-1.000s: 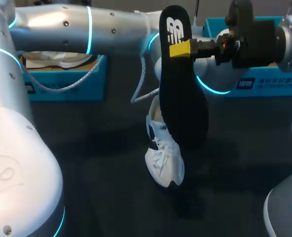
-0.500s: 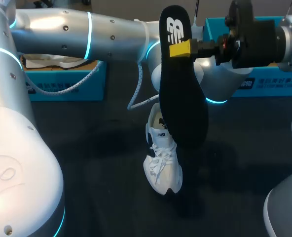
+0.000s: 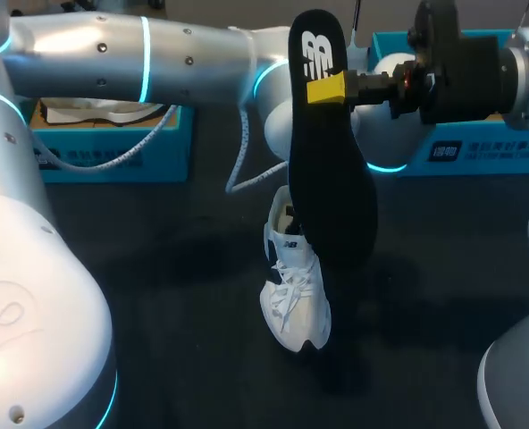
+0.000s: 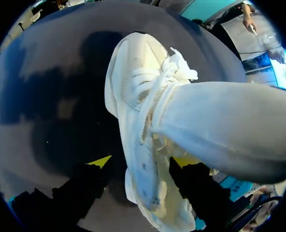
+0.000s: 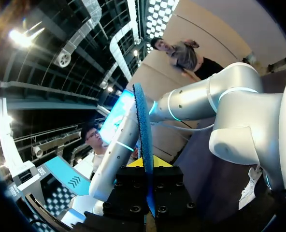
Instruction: Take the shoe out of the shoebox, open the shoe tongue, remove and reinsert the insole, then place the shoe into the shoebox
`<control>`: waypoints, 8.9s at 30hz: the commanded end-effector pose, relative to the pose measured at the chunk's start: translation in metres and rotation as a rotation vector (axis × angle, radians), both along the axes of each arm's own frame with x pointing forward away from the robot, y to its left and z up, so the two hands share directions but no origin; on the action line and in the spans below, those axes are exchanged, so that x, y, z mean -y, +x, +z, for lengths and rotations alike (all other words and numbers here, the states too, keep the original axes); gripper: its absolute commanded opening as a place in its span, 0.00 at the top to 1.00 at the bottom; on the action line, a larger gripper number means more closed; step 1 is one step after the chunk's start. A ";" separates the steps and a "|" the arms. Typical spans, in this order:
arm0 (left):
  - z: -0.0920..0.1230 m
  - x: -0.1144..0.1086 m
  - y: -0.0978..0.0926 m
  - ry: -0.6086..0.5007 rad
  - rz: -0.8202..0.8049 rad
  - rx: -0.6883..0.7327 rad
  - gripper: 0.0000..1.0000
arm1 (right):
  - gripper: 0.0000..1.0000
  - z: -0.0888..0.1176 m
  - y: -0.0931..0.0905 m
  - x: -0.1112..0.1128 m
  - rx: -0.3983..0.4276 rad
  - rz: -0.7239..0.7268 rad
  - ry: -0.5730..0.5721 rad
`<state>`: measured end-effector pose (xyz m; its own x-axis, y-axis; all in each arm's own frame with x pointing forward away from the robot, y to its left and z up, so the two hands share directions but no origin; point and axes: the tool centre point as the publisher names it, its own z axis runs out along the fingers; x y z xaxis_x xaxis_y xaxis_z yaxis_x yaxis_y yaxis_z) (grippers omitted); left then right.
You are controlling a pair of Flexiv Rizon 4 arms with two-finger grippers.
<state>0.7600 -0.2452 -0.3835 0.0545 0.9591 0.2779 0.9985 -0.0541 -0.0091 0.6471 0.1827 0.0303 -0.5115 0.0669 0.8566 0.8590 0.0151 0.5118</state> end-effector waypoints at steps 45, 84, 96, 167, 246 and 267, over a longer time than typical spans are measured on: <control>0.133 -0.006 0.069 -0.642 0.230 0.157 0.00 | 1.00 -0.009 0.016 0.059 -0.082 -0.087 -0.010; 0.206 -0.028 0.083 -1.578 0.158 0.101 0.00 | 1.00 -0.019 0.101 0.085 -0.434 -0.308 0.010; 0.237 -0.033 0.066 -1.789 0.213 0.048 0.00 | 1.00 -0.023 0.116 0.074 -0.538 -0.363 0.046; 0.247 -0.006 0.018 -1.872 -0.059 -0.006 0.54 | 1.00 -0.167 0.203 0.002 -0.956 -0.174 0.008; 0.248 -0.038 0.035 -1.862 0.000 -0.043 1.00 | 0.00 -0.183 0.151 0.144 -0.529 -0.067 -0.031; 0.261 -0.043 0.012 -1.811 0.437 -0.404 1.00 | 0.00 -0.183 0.151 0.144 -0.529 -0.067 -0.031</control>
